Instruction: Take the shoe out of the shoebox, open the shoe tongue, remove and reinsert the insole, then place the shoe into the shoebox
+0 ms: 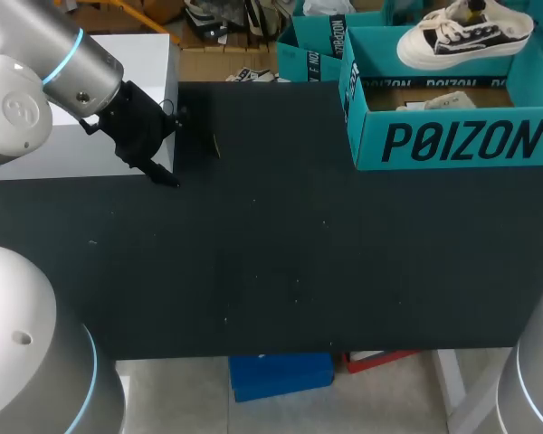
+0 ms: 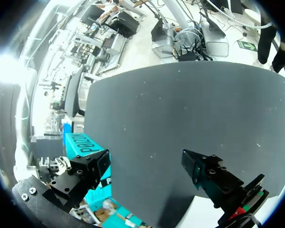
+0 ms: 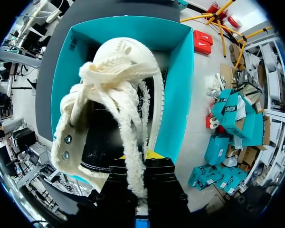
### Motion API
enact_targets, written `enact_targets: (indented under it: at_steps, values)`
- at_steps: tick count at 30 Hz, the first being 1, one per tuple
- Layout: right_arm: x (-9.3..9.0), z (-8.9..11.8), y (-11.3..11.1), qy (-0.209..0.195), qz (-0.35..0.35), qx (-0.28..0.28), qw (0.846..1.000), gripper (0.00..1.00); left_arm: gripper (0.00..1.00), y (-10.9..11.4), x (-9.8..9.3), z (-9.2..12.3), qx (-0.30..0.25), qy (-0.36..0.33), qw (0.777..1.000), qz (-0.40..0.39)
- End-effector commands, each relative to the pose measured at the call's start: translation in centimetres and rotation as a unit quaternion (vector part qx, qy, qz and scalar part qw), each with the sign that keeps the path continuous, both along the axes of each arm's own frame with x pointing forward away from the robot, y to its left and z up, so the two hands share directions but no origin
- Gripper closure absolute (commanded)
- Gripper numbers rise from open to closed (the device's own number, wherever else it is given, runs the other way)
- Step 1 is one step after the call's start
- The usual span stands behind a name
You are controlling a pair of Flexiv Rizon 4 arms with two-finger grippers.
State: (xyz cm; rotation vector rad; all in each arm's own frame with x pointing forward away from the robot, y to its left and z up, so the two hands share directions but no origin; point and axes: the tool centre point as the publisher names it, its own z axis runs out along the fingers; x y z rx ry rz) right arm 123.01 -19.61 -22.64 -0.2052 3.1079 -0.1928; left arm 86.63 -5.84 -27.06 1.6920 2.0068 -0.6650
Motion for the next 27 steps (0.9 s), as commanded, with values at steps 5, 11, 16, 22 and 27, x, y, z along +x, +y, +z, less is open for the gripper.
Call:
enact_targets:
  at_steps: [5, 11, 16, 22, 27]
  values:
    - [1.2, 0.3, 0.3, 0.015, 0.002, -0.001, 1.000, 1.00, 0.00, 0.0, -0.1, -0.1, -0.001, -0.003, 1.000, 0.001]
    - [1.8, 0.0, 0.9, 0.010, 0.004, 0.002, 1.000, 1.00, 0.00, 0.0, -0.1, -0.1, -0.001, -0.003, 1.000, 0.001]
    - [1.8, -1.0, 1.6, 0.011, 0.002, 0.005, 1.000, 1.00, 0.00, 0.0, -0.1, -0.1, -0.001, -0.003, 1.000, 0.001]
    - [1.5, -2.6, 2.5, 0.011, -0.007, 0.012, 1.000, 1.00, 0.00, 0.0, -0.1, -0.1, -0.001, -0.003, 1.000, 0.001]
    - [1.4, -4.0, 3.1, 0.009, -0.014, 0.022, 1.000, 1.00, 0.00, 0.0, -0.1, -0.1, -0.001, -0.003, 1.000, 0.001]
